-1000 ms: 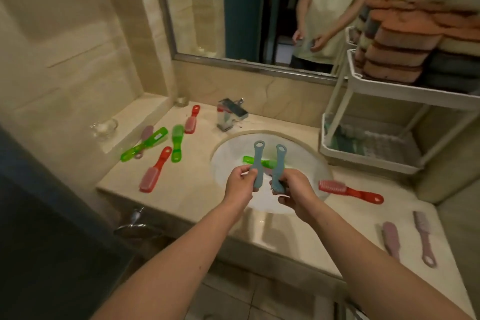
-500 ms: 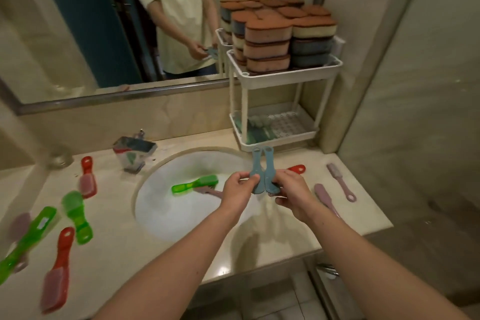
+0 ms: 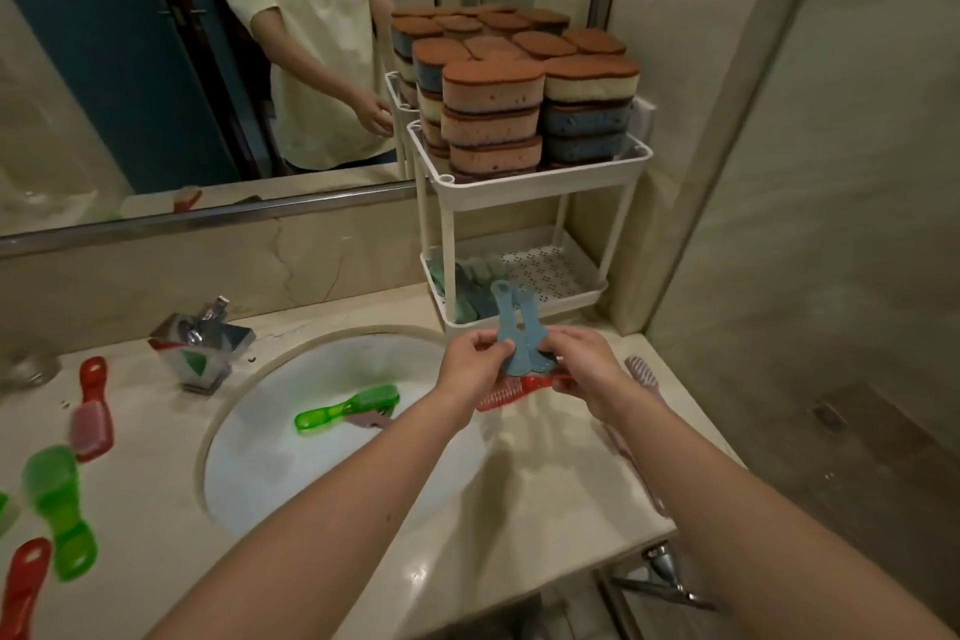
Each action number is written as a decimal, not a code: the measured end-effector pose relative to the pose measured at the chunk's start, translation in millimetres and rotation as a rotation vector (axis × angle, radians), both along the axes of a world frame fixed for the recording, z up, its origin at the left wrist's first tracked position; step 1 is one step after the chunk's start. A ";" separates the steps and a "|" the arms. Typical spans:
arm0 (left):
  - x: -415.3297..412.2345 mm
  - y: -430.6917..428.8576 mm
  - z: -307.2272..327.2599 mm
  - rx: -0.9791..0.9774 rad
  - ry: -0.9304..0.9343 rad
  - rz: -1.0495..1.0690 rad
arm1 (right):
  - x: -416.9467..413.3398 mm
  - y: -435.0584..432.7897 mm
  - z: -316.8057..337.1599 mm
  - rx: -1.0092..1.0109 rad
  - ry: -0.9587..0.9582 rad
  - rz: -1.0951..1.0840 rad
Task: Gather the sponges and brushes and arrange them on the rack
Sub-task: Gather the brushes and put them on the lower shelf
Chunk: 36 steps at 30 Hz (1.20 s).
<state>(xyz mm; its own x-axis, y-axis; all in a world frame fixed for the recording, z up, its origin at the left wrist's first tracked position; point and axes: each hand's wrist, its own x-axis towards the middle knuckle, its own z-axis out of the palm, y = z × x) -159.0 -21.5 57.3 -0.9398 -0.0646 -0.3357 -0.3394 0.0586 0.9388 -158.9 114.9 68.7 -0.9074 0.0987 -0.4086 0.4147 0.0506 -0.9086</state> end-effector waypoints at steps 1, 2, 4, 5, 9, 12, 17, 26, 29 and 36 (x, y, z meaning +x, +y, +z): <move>-9.8 1.6 0.9 -0.005 0.008 0.001 | -12.3 1.2 0.7 -0.001 0.002 0.020; -19.8 3.6 1.5 -0.012 0.015 0.002 | -24.8 2.7 1.7 0.008 0.003 0.041; -41.0 7.9 1.8 -0.054 0.012 0.005 | -50.8 6.3 3.1 0.039 0.003 0.081; -52.4 10.4 1.0 -0.081 0.006 -0.003 | -64.6 8.7 2.1 0.051 0.004 0.097; -98.2 22.0 -9.1 -0.169 -0.010 0.018 | -117.2 19.9 -5.0 0.075 -0.022 0.190; -131.2 30.0 -19.3 -0.237 -0.020 0.057 | -154.0 27.2 -10.8 0.139 -0.004 0.300; -175.5 38.4 -36.2 -0.440 -0.056 0.036 | -207.1 32.8 -32.0 0.176 -0.014 0.365; -208.6 39.9 -56.1 -0.684 -0.141 0.020 | -250.4 29.1 -71.2 0.460 0.026 0.563; -207.6 37.8 -62.0 -0.762 -0.147 0.009 | -250.3 28.2 -80.8 0.504 0.060 0.610; -200.6 34.0 -71.9 -0.948 -0.145 -0.042 | -250.7 28.0 -91.4 0.545 0.075 0.533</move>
